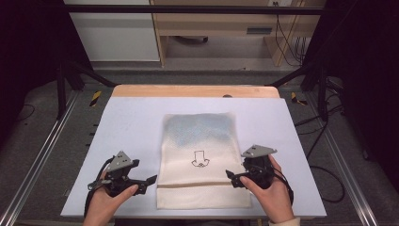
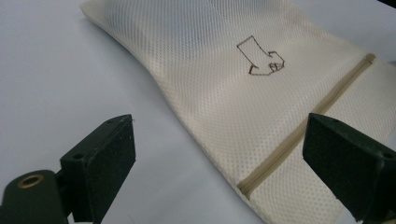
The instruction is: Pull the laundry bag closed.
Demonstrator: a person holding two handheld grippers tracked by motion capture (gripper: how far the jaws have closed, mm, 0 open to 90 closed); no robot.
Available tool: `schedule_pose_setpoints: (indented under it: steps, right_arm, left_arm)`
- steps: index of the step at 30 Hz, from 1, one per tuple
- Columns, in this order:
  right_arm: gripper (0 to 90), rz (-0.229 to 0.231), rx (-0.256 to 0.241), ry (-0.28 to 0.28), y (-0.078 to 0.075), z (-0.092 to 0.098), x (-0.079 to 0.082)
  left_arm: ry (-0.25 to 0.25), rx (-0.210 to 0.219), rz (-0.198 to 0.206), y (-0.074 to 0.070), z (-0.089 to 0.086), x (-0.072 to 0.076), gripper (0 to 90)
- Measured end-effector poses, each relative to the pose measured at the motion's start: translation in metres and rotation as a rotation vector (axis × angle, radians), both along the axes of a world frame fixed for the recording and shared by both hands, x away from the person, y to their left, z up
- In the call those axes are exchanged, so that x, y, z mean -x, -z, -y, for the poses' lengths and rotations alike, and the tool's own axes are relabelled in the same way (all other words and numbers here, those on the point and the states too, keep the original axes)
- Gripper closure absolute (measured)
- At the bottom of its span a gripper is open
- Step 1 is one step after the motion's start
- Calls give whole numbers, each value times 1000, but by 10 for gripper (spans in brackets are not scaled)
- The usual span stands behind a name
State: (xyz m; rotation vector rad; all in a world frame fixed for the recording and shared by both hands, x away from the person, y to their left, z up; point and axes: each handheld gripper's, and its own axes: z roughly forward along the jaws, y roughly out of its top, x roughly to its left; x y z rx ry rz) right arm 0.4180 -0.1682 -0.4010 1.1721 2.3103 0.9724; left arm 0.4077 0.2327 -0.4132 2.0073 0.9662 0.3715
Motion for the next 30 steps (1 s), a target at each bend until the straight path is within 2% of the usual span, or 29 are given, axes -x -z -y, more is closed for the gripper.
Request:
schedule_pose_setpoints:
  steps: [2, 4, 7, 10, 11, 14, 17, 19, 21, 23, 25, 28, 30]
  right_arm:
    - [77, 5, 31, 23, -14, -5, -7]
    - [80, 19, 50, 31, -29, -12, -15]
    - [82, 35, 37, 32, -48, -22, -27]
    - [104, 58, 26, 41, -62, -29, -39]
    - [103, 48, 18, 48, -63, -31, -44]
    - [106, 39, 14, 57, -60, -33, -51]
    - [105, 21, 5, 61, -54, -30, -51]
    - [105, 6, 3, 83, -53, -26, -51]
    - [103, -31, -10, 104, -55, -20, -51]
    - [94, -30, -22, 122, -57, -13, -51]
    - [94, 5, -24, 145, -57, -6, -50]
    - [88, 10, -26, 171, -57, 4, -50]
    - [86, 15, -25, 184, -56, 10, -51]
  left_arm:
    - [1, -40, 21, -13, 3, -4, 95]
    - [21, -54, 19, -26, 7, -9, 93]
    - [32, -86, 33, -46, 13, -18, 85]
    - [41, -75, 44, -60, 16, -25, 84]
    - [40, -71, 49, -61, 15, -27, 85]
    - [47, -111, 45, -63, 9, -28, 85]
    - [20, -127, 43, -63, -3, -27, 84]
    - [-2, -122, 32, -62, -12, -29, 83]
    - [-21, -129, 23, -59, -20, -30, 84]
    - [-36, -140, 22, -57, -24, -30, 84]
    - [-51, -149, 21, -55, -28, -32, 84]
    - [-73, -175, 23, -50, -33, -34, 84]
    - [-86, -169, 15, -47, -38, -36, 84]
